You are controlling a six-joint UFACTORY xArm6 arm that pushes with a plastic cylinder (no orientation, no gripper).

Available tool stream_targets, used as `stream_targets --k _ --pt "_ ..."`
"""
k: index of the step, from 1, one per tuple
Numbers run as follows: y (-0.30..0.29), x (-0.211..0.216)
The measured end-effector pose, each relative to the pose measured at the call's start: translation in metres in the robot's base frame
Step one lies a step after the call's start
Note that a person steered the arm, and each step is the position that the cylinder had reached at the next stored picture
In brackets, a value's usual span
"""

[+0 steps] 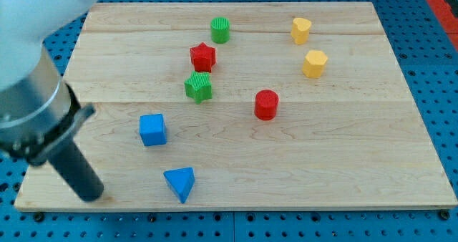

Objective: Slide the blue triangle up a bit

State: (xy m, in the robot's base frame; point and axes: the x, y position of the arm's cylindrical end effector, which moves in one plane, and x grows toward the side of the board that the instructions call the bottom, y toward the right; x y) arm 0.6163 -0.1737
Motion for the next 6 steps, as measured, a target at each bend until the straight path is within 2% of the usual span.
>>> stream_targets --k 2,3,4,5,6 --pt "0.145 0.000" --pt "0.181 -0.011" --pt "0.202 -0.003" --pt "0.164 0.003" --pt "0.126 -0.020"
